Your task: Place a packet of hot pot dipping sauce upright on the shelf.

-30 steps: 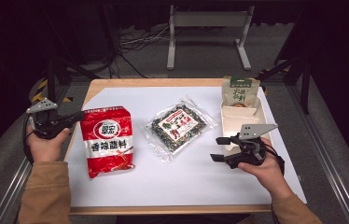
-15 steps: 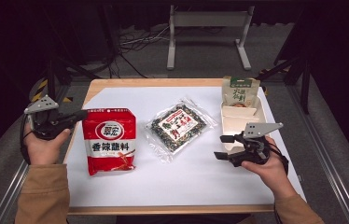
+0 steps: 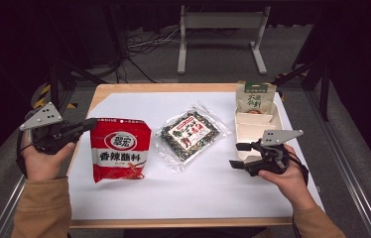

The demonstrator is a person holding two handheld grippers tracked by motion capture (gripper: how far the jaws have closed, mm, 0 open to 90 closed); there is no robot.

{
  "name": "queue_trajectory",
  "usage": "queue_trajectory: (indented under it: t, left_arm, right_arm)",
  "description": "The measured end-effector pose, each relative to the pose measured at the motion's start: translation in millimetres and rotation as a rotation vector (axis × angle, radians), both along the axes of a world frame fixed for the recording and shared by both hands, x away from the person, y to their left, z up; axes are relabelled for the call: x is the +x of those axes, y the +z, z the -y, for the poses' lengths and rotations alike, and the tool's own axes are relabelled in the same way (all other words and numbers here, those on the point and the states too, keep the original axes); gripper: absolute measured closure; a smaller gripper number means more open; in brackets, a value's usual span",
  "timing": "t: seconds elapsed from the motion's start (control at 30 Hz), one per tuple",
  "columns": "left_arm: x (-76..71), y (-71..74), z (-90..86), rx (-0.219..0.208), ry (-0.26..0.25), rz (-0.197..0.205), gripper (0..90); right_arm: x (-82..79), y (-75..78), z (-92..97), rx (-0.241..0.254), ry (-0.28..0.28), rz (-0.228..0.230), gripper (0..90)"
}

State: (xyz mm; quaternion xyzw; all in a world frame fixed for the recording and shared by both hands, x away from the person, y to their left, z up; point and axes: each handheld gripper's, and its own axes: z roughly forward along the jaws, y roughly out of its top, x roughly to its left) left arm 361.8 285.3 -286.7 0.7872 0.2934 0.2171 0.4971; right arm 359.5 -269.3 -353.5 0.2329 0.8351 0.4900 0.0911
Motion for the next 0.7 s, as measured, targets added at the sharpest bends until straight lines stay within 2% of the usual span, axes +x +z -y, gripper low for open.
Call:
queue_trajectory:
  t: [0.27,0.7]
  left_arm:
    - [-11.0,8.6,2.6,0.007,-0.069,0.035,90.0]
    - [-20.3,20.4,20.9,0.011,-0.172,0.053,90.0]
  right_arm:
    - [0.7,-0.8,-0.3,-0.003,0.0,-0.003,33.4]
    - [-0.4,-0.1,0.2,0.01,0.002,0.01,33.4]
